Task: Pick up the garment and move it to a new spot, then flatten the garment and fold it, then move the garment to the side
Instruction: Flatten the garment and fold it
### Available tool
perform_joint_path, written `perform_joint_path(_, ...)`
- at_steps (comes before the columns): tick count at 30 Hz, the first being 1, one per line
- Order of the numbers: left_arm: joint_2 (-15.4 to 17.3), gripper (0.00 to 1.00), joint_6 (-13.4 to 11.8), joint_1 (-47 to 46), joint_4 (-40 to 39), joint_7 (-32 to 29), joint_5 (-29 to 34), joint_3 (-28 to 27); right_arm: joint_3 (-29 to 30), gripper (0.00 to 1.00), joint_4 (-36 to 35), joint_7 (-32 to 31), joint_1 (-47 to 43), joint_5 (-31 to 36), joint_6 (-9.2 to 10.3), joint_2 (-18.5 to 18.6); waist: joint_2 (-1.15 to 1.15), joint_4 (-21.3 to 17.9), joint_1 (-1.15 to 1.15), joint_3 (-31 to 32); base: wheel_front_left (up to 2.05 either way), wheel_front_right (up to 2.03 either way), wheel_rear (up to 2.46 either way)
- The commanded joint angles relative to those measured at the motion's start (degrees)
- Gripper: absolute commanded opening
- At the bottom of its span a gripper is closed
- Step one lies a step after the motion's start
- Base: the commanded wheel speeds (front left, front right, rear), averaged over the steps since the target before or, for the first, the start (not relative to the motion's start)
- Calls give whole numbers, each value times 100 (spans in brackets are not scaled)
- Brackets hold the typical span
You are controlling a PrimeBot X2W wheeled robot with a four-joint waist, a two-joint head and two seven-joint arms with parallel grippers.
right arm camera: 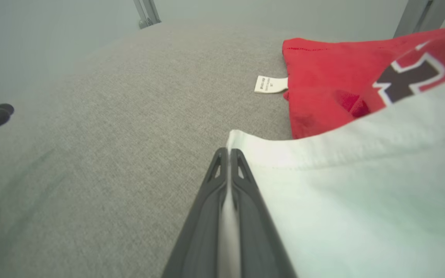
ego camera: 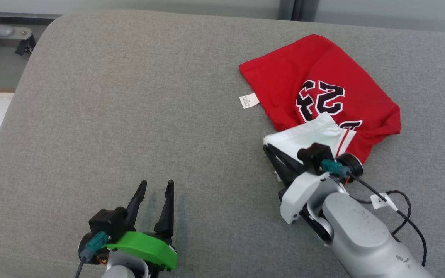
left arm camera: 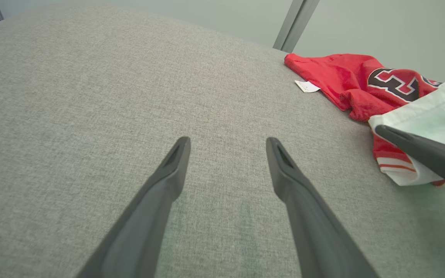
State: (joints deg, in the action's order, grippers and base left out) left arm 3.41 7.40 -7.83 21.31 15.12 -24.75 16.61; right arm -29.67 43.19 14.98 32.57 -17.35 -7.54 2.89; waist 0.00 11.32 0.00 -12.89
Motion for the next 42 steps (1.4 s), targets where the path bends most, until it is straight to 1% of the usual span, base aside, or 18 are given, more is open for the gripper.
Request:
perform_joint_path(1,6,100,16,38,-2,2,-22,3,65,0,-298,22,121,-38,11,9,0,-3,0,66,0,0,0)
perform_joint_path(5,0,100,16,95,-9,2,-3,-4,158,0,-1119,24,289,-36,10,12,0,37,0,204,0,0,0)
perform_joint_path(7,-1,100,17,131,-1,2,11,-13,102,0,-1459,25,510,-69,10,8,0,68,0,274,0,0,0)
perform_joint_path(9,-3,100,16,161,21,1,8,-16,-36,0,-1702,25,844,-122,10,7,0,100,0,333,0,0,0)
perform_joint_path(12,-3,100,16,196,56,2,10,12,-161,0,-2017,26,1634,-255,10,7,0,174,0,408,0,0,0)
perform_joint_path(15,-9,100,16,266,92,2,-16,13,97,0,-2257,26,2386,-403,11,20,0,243,0,475,0,0,0)
perform_joint_path(19,-12,100,16,341,136,2,-12,15,682,0,-2480,26,3251,-378,10,6,0,263,0,563,0,0,0)
perform_joint_path(22,-11,100,16,422,159,2,13,-65,1041,0,-2312,24,3528,-118,10,13,0,191,0,610,0,0,0)
perform_joint_path(24,-14,100,16,442,146,2,38,-109,1262,0,-2105,20,3477,134,11,89,0,127,0,612,0,0,0)
perform_joint_path(27,-23,100,17,414,129,2,54,-86,1493,0,-1702,20,3065,454,10,445,0,47,0,560,0,0,0)
perform_joint_path(31,-18,100,16,248,85,2,64,34,1830,0,-889,21,2438,809,10,1153,0,8,0,392,0,0,0)
perform_joint_path(32,-6,100,16,218,81,2,60,63,1970,18,-645,20,2309,881,11,1300,0,6,0,353,0,0,0)
perform_joint_path(33,12,100,16,195,88,2,60,112,2153,100,-369,21,2176,978,11,1465,0,6,0,316,0,0,0)
perform_joint_path(35,37,100,16,152,72,2,47,146,2604,100,-5,22,1993,1152,10,1665,0,0,0,252,0,0,0)
perform_joint_path(36,48,100,16,140,68,1,40,149,2804,100,142,21,1878,1231,10,1709,0,-5,0,236,0,0,0)
perform_joint_path(39,71,100,17,122,57,2,13,144,3261,100,280,21,1582,1501,10,1658,0,-49,0,197,0,0,0)
perform_joint_path(42,82,100,16,132,75,2,13,143,3499,100,133,20,1330,1603,11,1469,0,-99,0,200,0,0,0)
